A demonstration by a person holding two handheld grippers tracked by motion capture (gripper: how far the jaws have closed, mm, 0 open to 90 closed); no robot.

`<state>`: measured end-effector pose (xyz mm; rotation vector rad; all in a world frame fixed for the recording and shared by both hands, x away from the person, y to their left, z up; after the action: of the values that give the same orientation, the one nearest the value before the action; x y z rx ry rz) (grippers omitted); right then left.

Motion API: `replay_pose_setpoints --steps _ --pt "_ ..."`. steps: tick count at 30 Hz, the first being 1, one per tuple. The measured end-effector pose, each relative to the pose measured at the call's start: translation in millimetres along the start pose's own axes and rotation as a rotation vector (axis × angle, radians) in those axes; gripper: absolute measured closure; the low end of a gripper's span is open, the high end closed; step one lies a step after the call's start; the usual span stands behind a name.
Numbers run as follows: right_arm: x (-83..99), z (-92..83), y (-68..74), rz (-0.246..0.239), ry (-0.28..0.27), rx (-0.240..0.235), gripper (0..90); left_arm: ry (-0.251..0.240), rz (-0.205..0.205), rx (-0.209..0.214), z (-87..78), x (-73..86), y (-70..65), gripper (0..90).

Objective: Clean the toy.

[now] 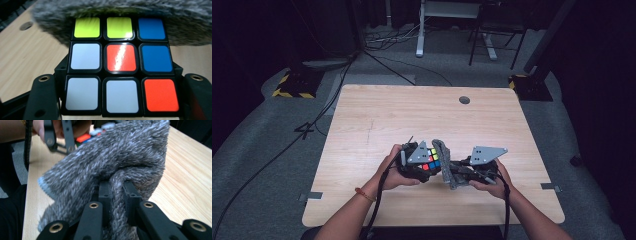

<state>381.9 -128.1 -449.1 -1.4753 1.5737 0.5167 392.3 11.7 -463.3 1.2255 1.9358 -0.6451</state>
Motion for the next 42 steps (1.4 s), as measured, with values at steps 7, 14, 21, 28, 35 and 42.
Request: replay_pose_setpoints --steps 7,14,21,28,35,42 --pt "3.1 -3.2 -8.6 0.027 -0.005 0.044 80.0 0.014 0.043 0.037 6.1 -2.9 -16.4 33.1" --pt "1.3 -3.3 -7.9 0.029 -0.024 0.041 80.1 0.021 0.037 0.036 7.4 -1.8 -15.0 33.1" --pt "-2.7 -3.0 -5.6 0.017 -0.035 0.042 80.1 0.051 0.05 0.016 13.2 0.9 -15.3 33.0" --pt "-7.4 -2.7 -3.1 0.017 -0.053 0.032 80.1 0.084 0.07 -0.004 20.6 2.9 -17.2 33.0" --pt "-3.4 -1.5 -8.9 0.004 -0.005 0.076 80.2 0.05 0.064 -0.003 16.7 -1.5 -17.7 33.3" --pt "19.3 3.2 -20.6 0.093 0.037 0.054 80.2 -0.017 0.038 0.026 5.0 -6.4 -13.6 33.3"
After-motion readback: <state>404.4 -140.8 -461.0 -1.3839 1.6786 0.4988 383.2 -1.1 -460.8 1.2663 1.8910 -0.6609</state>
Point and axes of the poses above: each handheld gripper's, and its own axes: z roughly forward along the jaws, x roughly out of its underside, y roughly to its left, the point moved 7 cm from there along z, roughly forward along the jaws, and after that the axes turned 13 degrees about -z, right-handed, at the moved point
